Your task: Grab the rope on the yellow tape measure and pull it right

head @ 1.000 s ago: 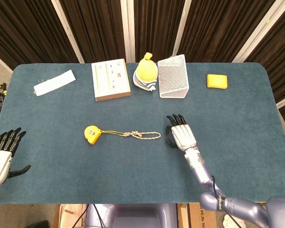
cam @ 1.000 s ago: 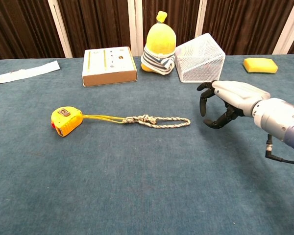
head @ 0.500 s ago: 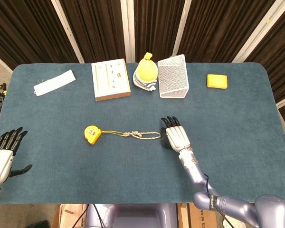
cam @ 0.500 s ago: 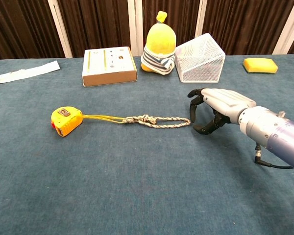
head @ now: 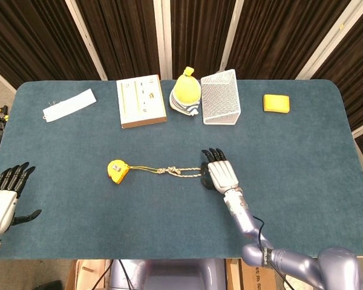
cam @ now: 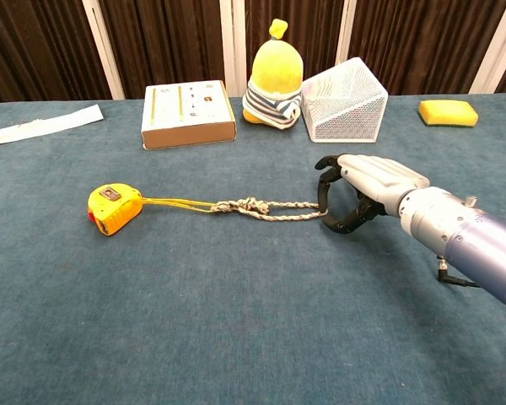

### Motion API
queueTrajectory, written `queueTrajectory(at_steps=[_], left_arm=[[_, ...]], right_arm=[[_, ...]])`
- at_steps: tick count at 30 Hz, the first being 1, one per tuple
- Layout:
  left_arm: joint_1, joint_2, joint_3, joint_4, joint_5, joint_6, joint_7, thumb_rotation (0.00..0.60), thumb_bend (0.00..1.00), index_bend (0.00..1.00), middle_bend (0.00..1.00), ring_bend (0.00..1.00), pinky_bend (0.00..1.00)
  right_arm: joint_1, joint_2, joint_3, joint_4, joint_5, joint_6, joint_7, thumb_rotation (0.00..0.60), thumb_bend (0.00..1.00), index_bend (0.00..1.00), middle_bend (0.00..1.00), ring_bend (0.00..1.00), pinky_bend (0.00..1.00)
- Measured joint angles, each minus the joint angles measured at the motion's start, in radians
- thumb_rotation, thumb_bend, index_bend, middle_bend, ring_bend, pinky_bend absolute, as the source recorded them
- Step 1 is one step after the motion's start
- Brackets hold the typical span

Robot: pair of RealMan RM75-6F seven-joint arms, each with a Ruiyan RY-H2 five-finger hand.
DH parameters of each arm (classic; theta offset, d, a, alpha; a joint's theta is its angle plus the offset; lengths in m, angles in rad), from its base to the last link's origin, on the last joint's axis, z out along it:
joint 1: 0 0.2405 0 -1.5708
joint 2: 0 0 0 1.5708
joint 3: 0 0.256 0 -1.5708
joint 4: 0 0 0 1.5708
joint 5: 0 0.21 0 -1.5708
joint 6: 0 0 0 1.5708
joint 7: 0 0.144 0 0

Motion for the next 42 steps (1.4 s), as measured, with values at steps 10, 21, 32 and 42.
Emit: queueTrajectory(at_steps=[10, 21, 32, 42], left_arm=[[-0.001, 0.001, 0.000, -0.002, -0.005, -0.006, -0.005, 0.600, 0.00, 0.00, 0.00, 0.00, 0.00], [-0.003, 0.002, -0.001, -0.004, -0.011, -0.013, -0.010, 0.600, 0.00, 0.00, 0.00, 0.00, 0.00], [-0.003, 0.004, -0.003, -0.007, -0.015, -0.016, -0.018, 0.600, 0.00, 0.00, 0.00, 0.00, 0.00], [-0.002, 0.006, -0.003, -0.011, -0.019, -0.017, -0.019, 0.600, 0.00, 0.00, 0.00, 0.00, 0.00]], right_arm=[[0.015, -0.023, 0.005, 0.040, 0.001, -0.007, 0.006, 0.600, 0.41, 0.55, 0.14, 0.00, 0.00], [0.024, -0.044, 0.004, 0.069, 0.002, -0.014, 0.013, 0.600, 0.42, 0.55, 0.14, 0.00, 0.00], [0.024, -0.041, 0.006, 0.060, 0.016, -0.019, 0.002, 0.600, 0.49, 0.58, 0.16, 0.00, 0.00], [0.010, 0.000, 0.013, -0.014, 0.022, 0.006, -0.017, 0.600, 0.49, 0.58, 0.17, 0.00, 0.00]])
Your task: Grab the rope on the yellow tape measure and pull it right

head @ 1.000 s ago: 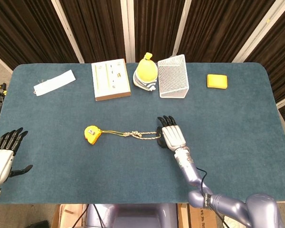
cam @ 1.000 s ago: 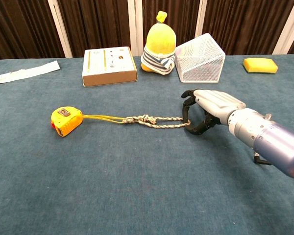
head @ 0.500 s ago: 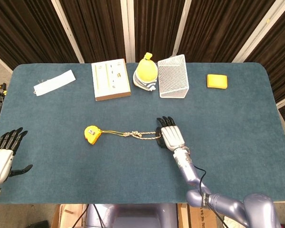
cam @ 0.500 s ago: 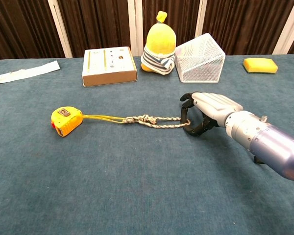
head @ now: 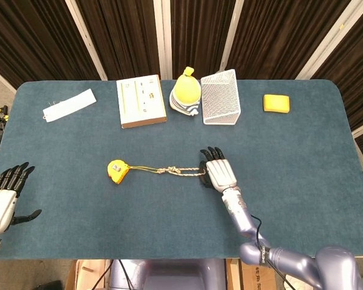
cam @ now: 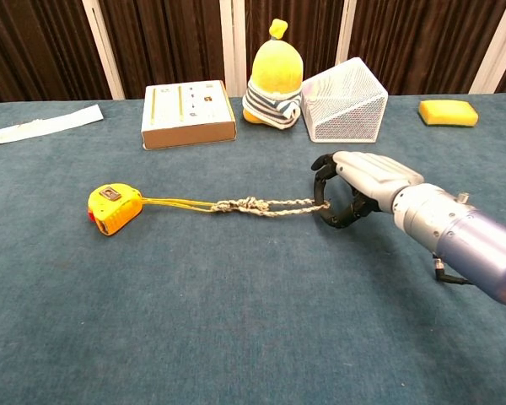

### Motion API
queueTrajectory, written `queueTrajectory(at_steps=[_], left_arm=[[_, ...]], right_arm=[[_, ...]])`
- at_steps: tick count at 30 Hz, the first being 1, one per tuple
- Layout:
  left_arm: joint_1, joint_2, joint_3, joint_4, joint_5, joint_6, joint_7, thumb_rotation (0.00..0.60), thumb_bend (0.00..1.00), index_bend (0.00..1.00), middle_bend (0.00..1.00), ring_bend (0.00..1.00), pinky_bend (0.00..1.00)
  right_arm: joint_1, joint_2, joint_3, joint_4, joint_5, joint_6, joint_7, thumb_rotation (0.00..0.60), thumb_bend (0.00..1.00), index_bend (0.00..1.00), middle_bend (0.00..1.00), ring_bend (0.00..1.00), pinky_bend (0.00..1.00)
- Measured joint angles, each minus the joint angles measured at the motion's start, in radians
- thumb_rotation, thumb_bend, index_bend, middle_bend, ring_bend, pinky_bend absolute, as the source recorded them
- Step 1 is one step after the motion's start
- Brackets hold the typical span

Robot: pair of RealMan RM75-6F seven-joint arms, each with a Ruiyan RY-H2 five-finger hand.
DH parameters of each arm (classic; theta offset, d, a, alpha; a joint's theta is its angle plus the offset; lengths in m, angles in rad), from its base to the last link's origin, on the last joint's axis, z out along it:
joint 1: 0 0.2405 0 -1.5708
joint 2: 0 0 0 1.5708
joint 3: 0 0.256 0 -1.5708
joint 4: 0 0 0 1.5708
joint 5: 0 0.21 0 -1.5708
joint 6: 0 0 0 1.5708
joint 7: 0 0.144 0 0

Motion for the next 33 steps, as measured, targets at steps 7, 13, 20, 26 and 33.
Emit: queueTrajectory(at_steps=[7, 13, 20, 26, 33], left_arm=[[0.002, 0.000, 0.002, -0.002, 0.004, 0.004, 0.007, 0.600, 0.00, 0.00, 0.00, 0.00, 0.00], [0.004, 0.000, 0.003, -0.003, 0.007, 0.007, 0.013, 0.600, 0.00, 0.00, 0.00, 0.00, 0.00], [0.005, -0.001, 0.005, -0.005, 0.012, 0.011, 0.022, 0.600, 0.00, 0.00, 0.00, 0.00, 0.00], [0.006, -0.002, 0.006, -0.009, 0.015, 0.014, 0.032, 0.600, 0.00, 0.00, 0.00, 0.00, 0.00], [0.009, -0.002, 0.006, -0.013, 0.018, 0.021, 0.037, 0.600, 0.00, 0.00, 0.00, 0.00, 0.00]], right_arm=[[-0.022, 0.056, 0.006, -0.068, 0.014, 0.026, -0.022, 0.600, 0.49, 0.58, 0.17, 0.00, 0.00], [-0.053, 0.117, 0.014, -0.129, 0.039, 0.051, -0.027, 0.600, 0.49, 0.58, 0.16, 0.00, 0.00], [-0.098, 0.192, 0.014, -0.178, 0.066, 0.079, -0.026, 0.600, 0.49, 0.58, 0.16, 0.00, 0.00], [-0.132, 0.260, 0.012, -0.215, 0.075, 0.101, -0.017, 0.600, 0.49, 0.58, 0.16, 0.00, 0.00], [-0.166, 0.338, 0.015, -0.239, 0.084, 0.123, -0.001, 0.600, 0.50, 0.58, 0.17, 0.00, 0.00]])
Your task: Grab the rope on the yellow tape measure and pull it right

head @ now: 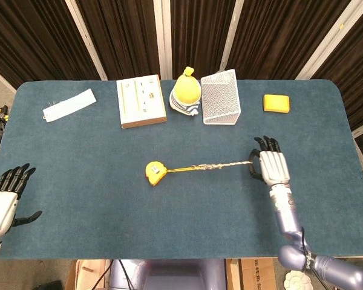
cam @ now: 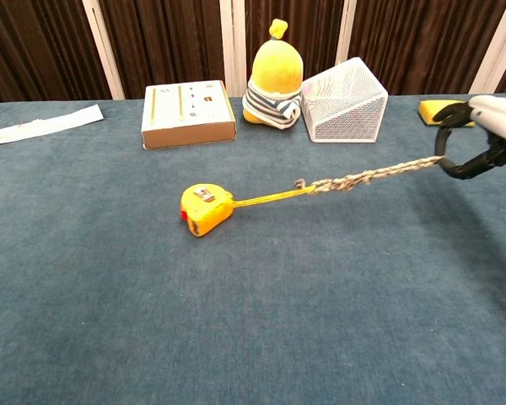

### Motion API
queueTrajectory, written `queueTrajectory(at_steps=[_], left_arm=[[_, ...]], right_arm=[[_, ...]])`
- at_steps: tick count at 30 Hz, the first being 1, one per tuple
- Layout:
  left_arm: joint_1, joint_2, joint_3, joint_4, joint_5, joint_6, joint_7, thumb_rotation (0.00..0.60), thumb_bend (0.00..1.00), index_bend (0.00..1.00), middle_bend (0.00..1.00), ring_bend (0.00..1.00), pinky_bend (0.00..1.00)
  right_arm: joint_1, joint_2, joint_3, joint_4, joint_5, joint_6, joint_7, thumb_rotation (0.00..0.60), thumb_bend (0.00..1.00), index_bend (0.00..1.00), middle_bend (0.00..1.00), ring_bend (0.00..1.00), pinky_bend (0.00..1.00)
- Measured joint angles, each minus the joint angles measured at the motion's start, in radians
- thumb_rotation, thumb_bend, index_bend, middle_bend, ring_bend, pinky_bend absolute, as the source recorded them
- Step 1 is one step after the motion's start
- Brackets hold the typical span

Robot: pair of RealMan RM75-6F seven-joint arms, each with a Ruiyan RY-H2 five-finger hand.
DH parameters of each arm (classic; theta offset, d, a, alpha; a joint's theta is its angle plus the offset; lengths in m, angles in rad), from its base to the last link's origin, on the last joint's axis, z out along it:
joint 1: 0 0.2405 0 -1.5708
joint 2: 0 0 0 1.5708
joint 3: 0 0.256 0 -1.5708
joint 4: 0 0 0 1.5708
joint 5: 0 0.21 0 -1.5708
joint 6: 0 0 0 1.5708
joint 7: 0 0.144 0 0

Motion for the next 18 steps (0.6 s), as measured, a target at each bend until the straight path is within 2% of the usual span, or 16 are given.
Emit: queueTrajectory(at_steps=[8, 18], left_arm=[[0.003, -0.001, 0.001, 0.000, 0.007, 0.009, 0.007, 0.600, 0.00, 0.00, 0.00, 0.00, 0.00], [0.005, -0.003, 0.003, 0.000, 0.019, 0.018, 0.010, 0.600, 0.00, 0.00, 0.00, 0.00, 0.00]], right_arm=[[-0.027, 0.078, 0.010, -0.004, 0.013, 0.015, 0.016, 0.600, 0.49, 0.58, 0.17, 0.00, 0.00], [-0.047, 0.181, 0.053, 0.015, 0.059, 0.020, 0.034, 0.600, 0.49, 0.58, 0.17, 0.00, 0.00]])
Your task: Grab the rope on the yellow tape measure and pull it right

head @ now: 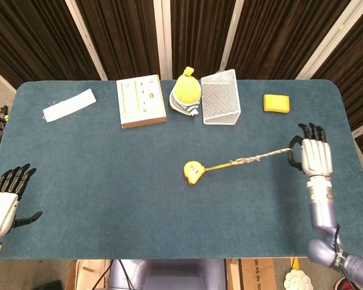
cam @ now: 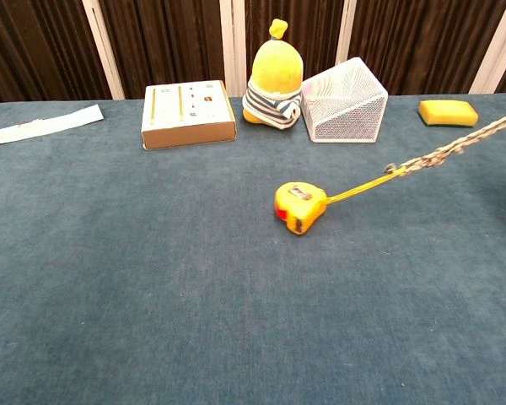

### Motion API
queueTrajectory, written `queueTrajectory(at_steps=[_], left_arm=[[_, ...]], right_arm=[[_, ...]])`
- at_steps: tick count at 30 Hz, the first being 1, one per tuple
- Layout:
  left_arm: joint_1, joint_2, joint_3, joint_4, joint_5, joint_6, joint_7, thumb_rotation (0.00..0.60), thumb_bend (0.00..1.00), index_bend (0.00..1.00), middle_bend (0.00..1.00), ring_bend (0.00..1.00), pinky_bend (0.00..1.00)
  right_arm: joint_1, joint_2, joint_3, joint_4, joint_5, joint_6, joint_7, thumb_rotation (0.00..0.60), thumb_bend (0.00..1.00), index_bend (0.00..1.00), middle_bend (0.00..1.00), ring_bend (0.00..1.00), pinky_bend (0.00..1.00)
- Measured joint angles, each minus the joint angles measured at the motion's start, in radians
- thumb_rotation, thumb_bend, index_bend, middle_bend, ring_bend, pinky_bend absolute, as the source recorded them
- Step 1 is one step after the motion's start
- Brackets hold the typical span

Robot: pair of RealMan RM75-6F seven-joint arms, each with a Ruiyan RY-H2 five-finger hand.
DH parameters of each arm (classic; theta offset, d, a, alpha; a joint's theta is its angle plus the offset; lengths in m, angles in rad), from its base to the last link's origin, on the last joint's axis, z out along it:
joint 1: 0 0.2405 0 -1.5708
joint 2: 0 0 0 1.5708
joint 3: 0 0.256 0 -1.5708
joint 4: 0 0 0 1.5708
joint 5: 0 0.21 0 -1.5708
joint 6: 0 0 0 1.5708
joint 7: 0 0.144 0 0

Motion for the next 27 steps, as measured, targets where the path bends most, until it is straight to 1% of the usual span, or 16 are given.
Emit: queueTrajectory(at_steps=[9, 18, 22, 24, 26, 27], left_arm=[[0.002, -0.003, -0.002, 0.001, 0.002, 0.006, 0.004, 0.600, 0.00, 0.00, 0.00, 0.00, 0.00], [0.001, -0.005, -0.003, 0.001, 0.003, 0.006, 0.005, 0.600, 0.00, 0.00, 0.00, 0.00, 0.00], [0.001, -0.006, -0.003, 0.002, 0.003, 0.006, 0.006, 0.600, 0.00, 0.00, 0.00, 0.00, 0.00], [0.000, -0.006, -0.002, 0.001, 0.003, 0.004, 0.007, 0.600, 0.00, 0.00, 0.00, 0.00, 0.00], [0.000, -0.006, -0.002, 0.001, 0.003, 0.004, 0.008, 0.600, 0.00, 0.00, 0.00, 0.00, 0.00], [0.000, -0.006, -0.002, 0.001, 0.004, 0.004, 0.008, 0.600, 0.00, 0.00, 0.00, 0.00, 0.00]], right_arm=[[-0.008, 0.063, 0.042, 0.058, 0.067, -0.010, 0.010, 0.600, 0.50, 0.58, 0.16, 0.00, 0.00], [-0.009, 0.100, 0.078, 0.113, 0.138, -0.014, 0.004, 0.600, 0.49, 0.58, 0.16, 0.00, 0.00], [-0.011, 0.109, 0.085, 0.128, 0.164, -0.011, -0.011, 0.600, 0.49, 0.58, 0.16, 0.00, 0.00], [-0.013, 0.111, 0.083, 0.126, 0.171, -0.010, -0.019, 0.600, 0.49, 0.52, 0.16, 0.00, 0.00], [-0.015, 0.113, 0.077, 0.118, 0.172, -0.012, -0.025, 0.600, 0.50, 0.37, 0.13, 0.00, 0.00], [-0.017, 0.115, 0.071, 0.112, 0.170, -0.014, -0.028, 0.600, 0.50, 0.24, 0.09, 0.00, 0.00]])
